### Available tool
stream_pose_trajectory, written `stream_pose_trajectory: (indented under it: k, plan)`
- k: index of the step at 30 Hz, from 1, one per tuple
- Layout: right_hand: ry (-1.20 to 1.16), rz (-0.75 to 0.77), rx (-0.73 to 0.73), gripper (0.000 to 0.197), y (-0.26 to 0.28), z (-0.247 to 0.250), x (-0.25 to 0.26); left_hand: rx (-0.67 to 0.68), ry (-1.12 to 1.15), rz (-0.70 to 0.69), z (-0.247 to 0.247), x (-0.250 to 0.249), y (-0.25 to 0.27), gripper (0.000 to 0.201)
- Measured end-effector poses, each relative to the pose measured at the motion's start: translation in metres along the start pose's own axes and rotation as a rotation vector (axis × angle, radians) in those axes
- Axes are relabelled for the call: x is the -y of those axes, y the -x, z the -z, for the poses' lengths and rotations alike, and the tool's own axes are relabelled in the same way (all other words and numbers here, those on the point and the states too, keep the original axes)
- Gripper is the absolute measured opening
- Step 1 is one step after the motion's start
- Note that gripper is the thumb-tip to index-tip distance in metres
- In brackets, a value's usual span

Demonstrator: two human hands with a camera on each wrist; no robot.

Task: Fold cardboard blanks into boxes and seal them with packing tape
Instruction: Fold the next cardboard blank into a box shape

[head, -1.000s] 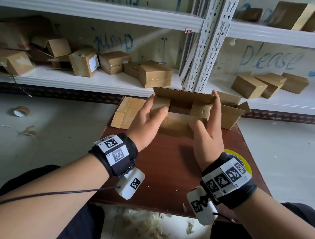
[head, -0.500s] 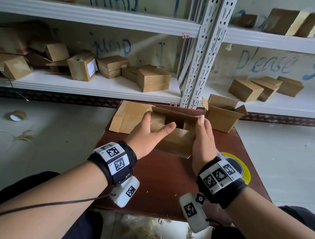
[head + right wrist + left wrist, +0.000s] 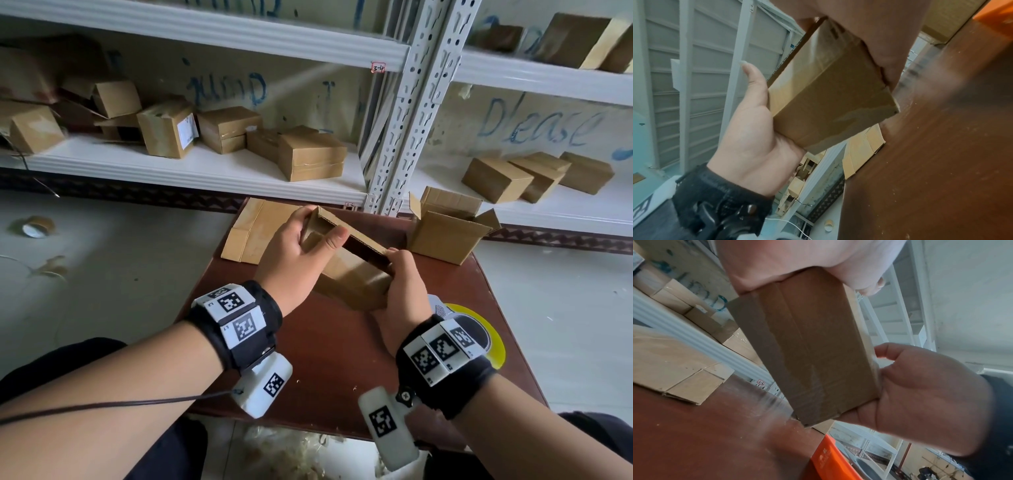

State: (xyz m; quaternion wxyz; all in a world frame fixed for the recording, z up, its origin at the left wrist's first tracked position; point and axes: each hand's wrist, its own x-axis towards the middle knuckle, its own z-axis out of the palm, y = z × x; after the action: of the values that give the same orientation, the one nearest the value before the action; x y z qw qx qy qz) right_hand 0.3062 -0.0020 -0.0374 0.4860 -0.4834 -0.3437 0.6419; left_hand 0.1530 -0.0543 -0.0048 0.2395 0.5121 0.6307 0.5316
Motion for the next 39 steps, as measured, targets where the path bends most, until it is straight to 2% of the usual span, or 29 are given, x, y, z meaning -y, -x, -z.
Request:
stream_pose_trajectory:
  k: [3,6,10,12,16,19,22,24,27,29,30,31,33,35,39]
  plan:
    - [0.005,-0.008,0.055,0.064,0.000,-0.001,0.000,-0.051,0.025,0.056,0.000,-0.002,-0.001,0.074]
    - [-0.012,0.004,0.066,0.066,0.002,-0.002,0.002,-0.107,0.022,0.085,0.000,0.005,-0.007,0.063]
    - [-0.009,-0.016,0.167,0.026,0.002,0.006,0.007,-0.127,0.029,0.094,-0.001,0.007,-0.010,0.051]
    - [0.032,-0.025,0.188,0.025,0.001,0.009,0.008,-0.119,0.013,0.110,-0.002,0.007,-0.011,0.049]
    - [0.058,-0.055,0.223,0.023,0.003,0.011,0.006,-0.086,-0.060,0.056,-0.001,0.010,-0.012,0.050]
    - [0.104,-0.032,0.224,0.024,0.007,0.013,0.009,-0.004,-0.075,0.139,0.002,0.012,-0.016,0.060]
    - [0.127,0.047,0.202,0.037,0.007,0.012,0.013,0.064,-0.079,0.203,0.003,0.018,-0.018,0.084]
    - [0.101,0.103,0.174,0.045,0.007,0.009,0.016,0.092,-0.031,0.220,0.002,0.018,-0.017,0.091]
    - [0.082,0.142,0.178,0.048,0.006,0.009,0.024,0.127,0.160,0.286,0.000,0.013,-0.016,0.094]
    - [0.081,0.094,0.241,0.047,0.007,0.011,0.034,0.143,0.336,0.374,0.002,0.007,-0.018,0.103]
    - [0.071,0.048,0.310,0.044,0.008,0.012,0.040,0.149,0.415,0.407,0.006,0.004,-0.019,0.100]
    - [0.056,0.000,0.387,0.036,0.009,0.014,0.047,0.162,0.489,0.425,0.010,0.003,-0.022,0.089]
    - [0.001,-0.067,0.495,0.024,0.010,0.019,0.058,0.208,0.604,0.454,0.017,-0.002,-0.025,0.054]
    - [-0.034,-0.080,0.568,0.031,0.009,0.021,0.064,0.239,0.663,0.492,0.021,-0.005,-0.025,0.029]
    - [-0.049,-0.089,0.556,0.031,0.009,0.019,0.062,0.247,0.635,0.541,0.021,-0.005,-0.023,0.040]
